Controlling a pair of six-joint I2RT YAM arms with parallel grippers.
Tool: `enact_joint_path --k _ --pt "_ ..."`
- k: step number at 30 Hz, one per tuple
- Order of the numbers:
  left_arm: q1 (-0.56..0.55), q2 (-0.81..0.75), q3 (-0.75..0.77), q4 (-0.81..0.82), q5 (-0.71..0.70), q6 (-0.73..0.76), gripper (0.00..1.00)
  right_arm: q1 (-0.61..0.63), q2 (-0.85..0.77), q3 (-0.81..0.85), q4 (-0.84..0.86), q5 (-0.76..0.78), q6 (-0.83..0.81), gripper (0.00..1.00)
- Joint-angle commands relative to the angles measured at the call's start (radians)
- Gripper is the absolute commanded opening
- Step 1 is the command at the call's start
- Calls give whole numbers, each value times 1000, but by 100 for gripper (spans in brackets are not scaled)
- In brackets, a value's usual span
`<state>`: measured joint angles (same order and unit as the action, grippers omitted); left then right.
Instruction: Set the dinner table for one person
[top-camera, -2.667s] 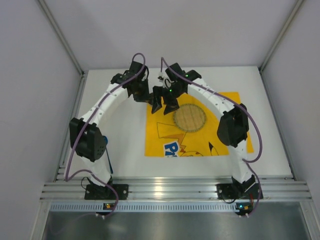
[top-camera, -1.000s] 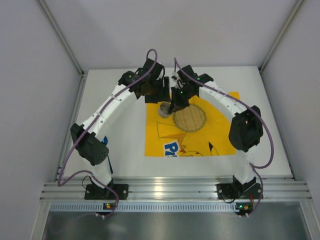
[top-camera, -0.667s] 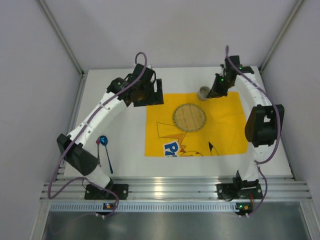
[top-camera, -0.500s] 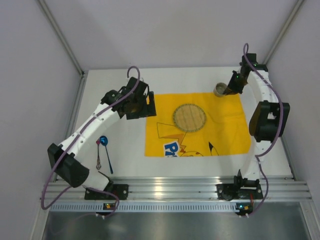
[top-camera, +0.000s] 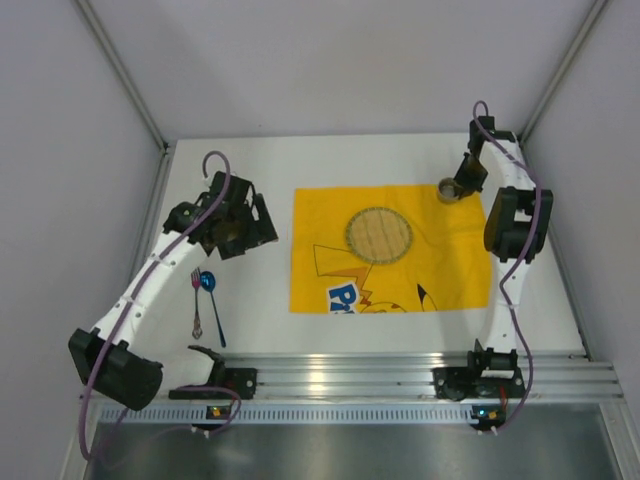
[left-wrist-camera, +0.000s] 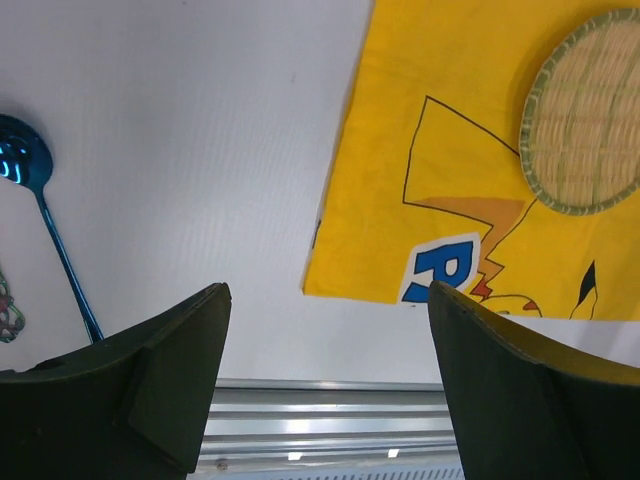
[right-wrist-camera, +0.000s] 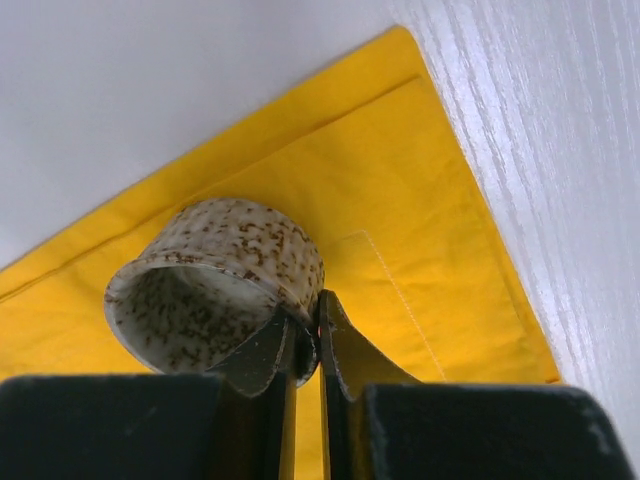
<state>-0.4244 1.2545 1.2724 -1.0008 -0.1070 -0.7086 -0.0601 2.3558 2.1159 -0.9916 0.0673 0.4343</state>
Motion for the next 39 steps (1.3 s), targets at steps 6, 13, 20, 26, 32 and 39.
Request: enact_joint_path --k 6,13,20,26,32,39 --pt "269 -41 -15 -47 90 86 85 -4 -46 -57 -21 20 26 77" --pt "407 92 -40 -88 67 60 78 32 -222 -155 14 -18 24 99" --pt "417 193 -191 48 116 -32 76 242 -498 -390 67 -49 46 100" --pt "460 284 -258 105 61 -46 74 359 -642 -578 91 -96 70 100" --pt "545 328 -243 116 -40 150 76 356 -739 -715 107 -95 58 100" --pt "641 373 -312 237 21 334 75 356 -760 -758 114 -101 47 100"
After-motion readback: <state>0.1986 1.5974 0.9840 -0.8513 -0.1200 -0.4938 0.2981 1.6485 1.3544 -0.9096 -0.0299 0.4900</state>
